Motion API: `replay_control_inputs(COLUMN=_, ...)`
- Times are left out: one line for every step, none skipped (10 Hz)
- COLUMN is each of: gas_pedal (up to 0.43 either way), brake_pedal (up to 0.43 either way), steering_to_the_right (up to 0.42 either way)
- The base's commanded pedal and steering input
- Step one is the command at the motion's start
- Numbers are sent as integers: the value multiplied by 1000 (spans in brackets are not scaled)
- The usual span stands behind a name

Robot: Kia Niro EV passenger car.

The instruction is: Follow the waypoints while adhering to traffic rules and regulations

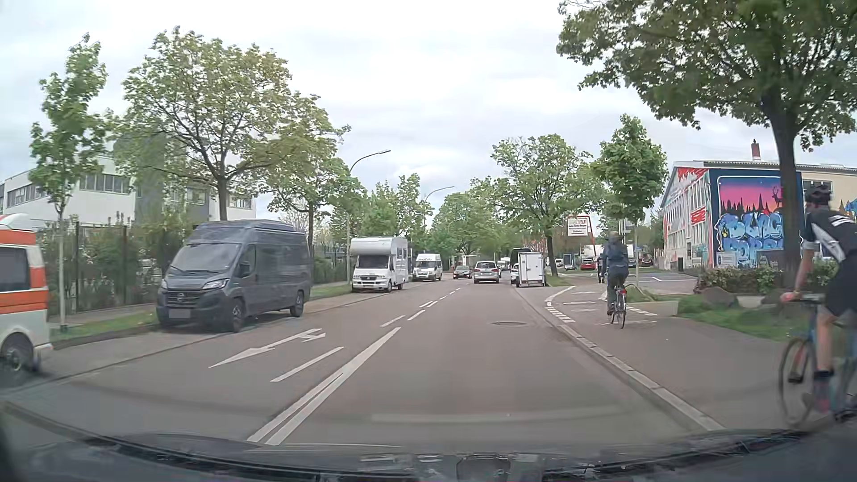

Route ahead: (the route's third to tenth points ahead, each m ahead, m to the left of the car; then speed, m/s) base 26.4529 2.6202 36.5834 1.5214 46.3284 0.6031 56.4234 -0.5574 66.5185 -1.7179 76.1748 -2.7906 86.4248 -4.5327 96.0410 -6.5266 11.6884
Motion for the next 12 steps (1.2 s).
replay_control_inputs(gas_pedal=67, brake_pedal=0, steering_to_the_right=24)
replay_control_inputs(gas_pedal=67, brake_pedal=0, steering_to_the_right=24)
replay_control_inputs(gas_pedal=67, brake_pedal=0, steering_to_the_right=24)
replay_control_inputs(gas_pedal=67, brake_pedal=0, steering_to_the_right=24)
replay_control_inputs(gas_pedal=67, brake_pedal=0, steering_to_the_right=24)
replay_control_inputs(gas_pedal=67, brake_pedal=0, steering_to_the_right=23)
replay_control_inputs(gas_pedal=67, brake_pedal=0, steering_to_the_right=21)
replay_control_inputs(gas_pedal=67, brake_pedal=0, steering_to_the_right=20)
replay_control_inputs(gas_pedal=67, brake_pedal=0, steering_to_the_right=20)
replay_control_inputs(gas_pedal=67, brake_pedal=0, steering_to_the_right=20)
replay_control_inputs(gas_pedal=67, brake_pedal=0, steering_to_the_right=19)
replay_control_inputs(gas_pedal=67, brake_pedal=0, steering_to_the_right=16)
